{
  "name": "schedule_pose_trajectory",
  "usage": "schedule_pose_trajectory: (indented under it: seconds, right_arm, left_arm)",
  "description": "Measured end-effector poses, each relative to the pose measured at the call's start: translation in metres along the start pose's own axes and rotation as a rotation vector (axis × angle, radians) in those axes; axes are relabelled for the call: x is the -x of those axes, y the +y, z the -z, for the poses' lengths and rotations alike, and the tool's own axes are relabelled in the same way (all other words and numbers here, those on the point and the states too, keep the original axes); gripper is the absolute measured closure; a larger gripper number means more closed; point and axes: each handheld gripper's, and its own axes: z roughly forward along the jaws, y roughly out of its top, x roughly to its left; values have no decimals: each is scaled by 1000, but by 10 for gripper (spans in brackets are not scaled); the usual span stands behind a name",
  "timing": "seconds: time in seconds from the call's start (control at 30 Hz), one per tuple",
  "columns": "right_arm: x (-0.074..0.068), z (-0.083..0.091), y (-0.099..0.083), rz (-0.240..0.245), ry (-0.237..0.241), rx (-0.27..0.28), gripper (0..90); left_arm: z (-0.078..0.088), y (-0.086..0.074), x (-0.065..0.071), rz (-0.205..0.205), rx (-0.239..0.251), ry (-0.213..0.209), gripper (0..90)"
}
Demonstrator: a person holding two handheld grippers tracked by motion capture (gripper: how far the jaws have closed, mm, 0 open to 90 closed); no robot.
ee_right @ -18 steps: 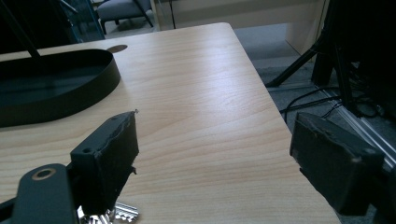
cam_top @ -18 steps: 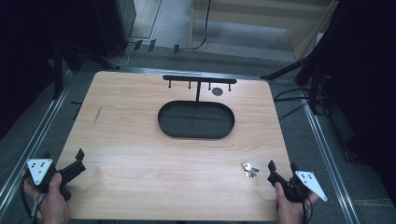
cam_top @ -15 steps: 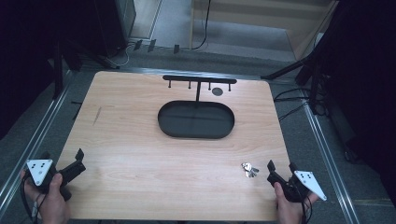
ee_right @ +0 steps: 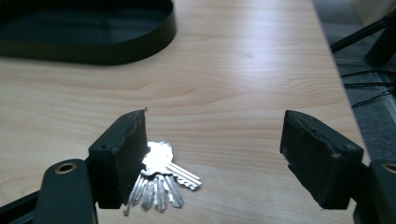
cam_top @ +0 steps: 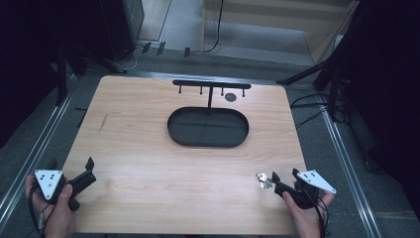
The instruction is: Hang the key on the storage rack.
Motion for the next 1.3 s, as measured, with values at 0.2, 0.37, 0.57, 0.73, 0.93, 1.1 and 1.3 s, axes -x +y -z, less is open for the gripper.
schedule_pose_trajectory:
  seconds: [0.2, 0.37, 0.57, 0.73, 0.93, 1.1, 1.3]
  right_arm:
    - [-6, -5, 30, 99, 45, -160, 242]
    - [-10, -12, 52, 198, 54, -278, 247]
    - [-27, -29, 62, 297, 63, -494, 248]
    - [-31, -52, 60, 295, 85, -651, 245]
    - [-34, -66, 58, 265, 84, -747, 259]
    - [-48, -80, 52, 351, 42, -826, 270]
    - [-40, -82, 54, 297, 44, -852, 395]
  left_arm:
    - [0, 0, -1, 16, -8, -11, 0]
    - [0, 0, -1, 17, -9, -4, 0]
    - [0, 0, 2, -8, -15, 7, 0]
    - [-1, 1, 6, -41, -24, 17, 0]
    - [-1, 1, 6, -39, -24, 19, 0]
    - [-1, 1, 5, -27, -27, 17, 0]
    - [-1, 1, 4, -24, -28, 17, 0]
